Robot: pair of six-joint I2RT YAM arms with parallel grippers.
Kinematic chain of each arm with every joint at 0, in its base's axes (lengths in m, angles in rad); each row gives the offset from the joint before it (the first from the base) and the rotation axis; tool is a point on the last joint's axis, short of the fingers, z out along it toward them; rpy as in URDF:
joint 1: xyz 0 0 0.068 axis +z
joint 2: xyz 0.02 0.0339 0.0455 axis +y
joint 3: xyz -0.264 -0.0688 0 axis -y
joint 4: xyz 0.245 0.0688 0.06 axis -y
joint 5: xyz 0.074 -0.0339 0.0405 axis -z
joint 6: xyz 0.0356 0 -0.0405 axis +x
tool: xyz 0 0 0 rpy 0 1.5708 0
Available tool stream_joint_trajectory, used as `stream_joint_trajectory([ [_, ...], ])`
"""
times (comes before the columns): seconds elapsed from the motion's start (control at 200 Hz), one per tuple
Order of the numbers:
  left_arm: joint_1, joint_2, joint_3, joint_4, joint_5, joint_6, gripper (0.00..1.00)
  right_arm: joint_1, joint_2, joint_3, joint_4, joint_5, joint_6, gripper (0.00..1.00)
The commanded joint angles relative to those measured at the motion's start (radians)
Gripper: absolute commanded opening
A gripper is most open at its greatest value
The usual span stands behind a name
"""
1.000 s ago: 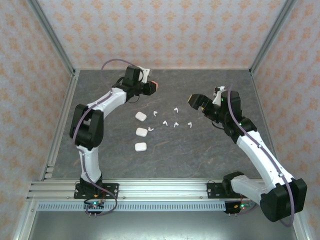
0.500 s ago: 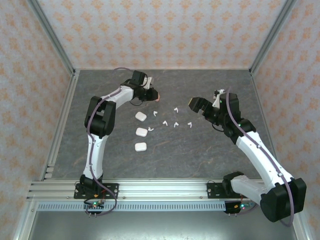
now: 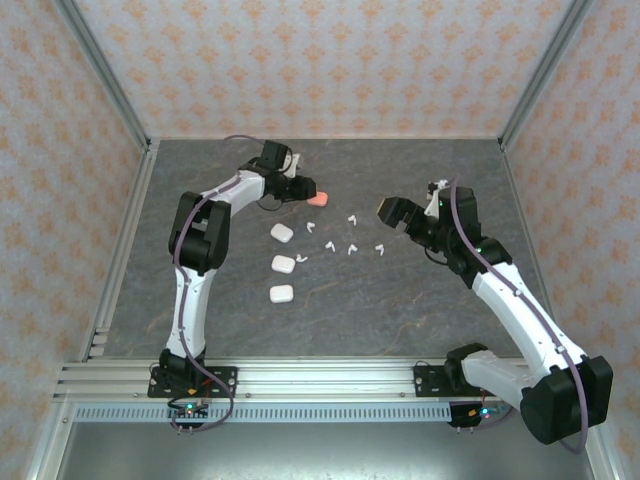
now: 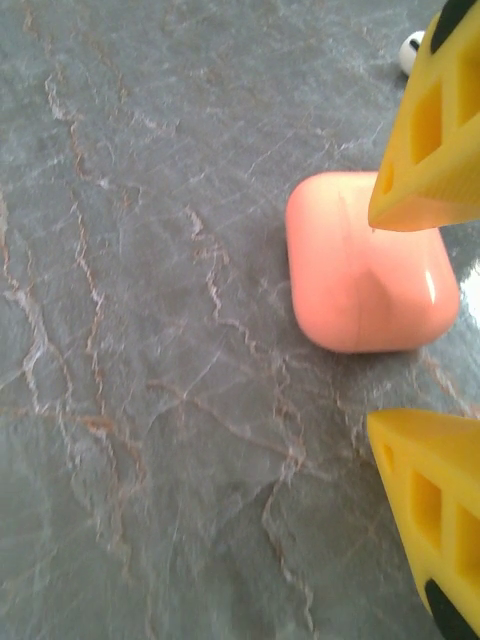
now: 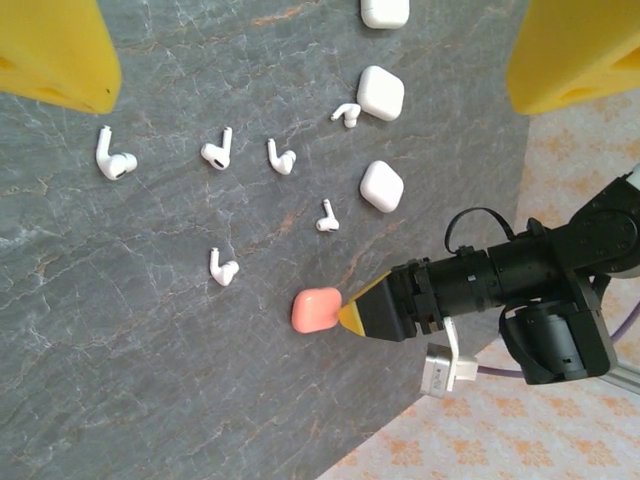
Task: Insert the wireless bluetooth earbuds into the charging case
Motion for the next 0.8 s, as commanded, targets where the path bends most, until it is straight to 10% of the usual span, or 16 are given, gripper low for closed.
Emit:
stream_joint_trajectory([
  [0.0, 0.008, -0.090, -0.022, -0.003, -0.059, 0.027, 0.51, -0.006, -0.015, 0.020, -0.044, 0.037, -0.039, 0.99],
  [0.415, 0.008, -0.539, -0.491, 0.389, -0.189, -0.012, 0.57, -0.005, -0.003, 0.033, -0.125, 0.095, -0.146, 0.99],
  [0.796, -0.001, -0.988, -0.866, 0.654, -0.312, -0.014, 0.87, -0.001, 0.019, 0.032, -0.128, 0.067, -0.268, 0.99],
])
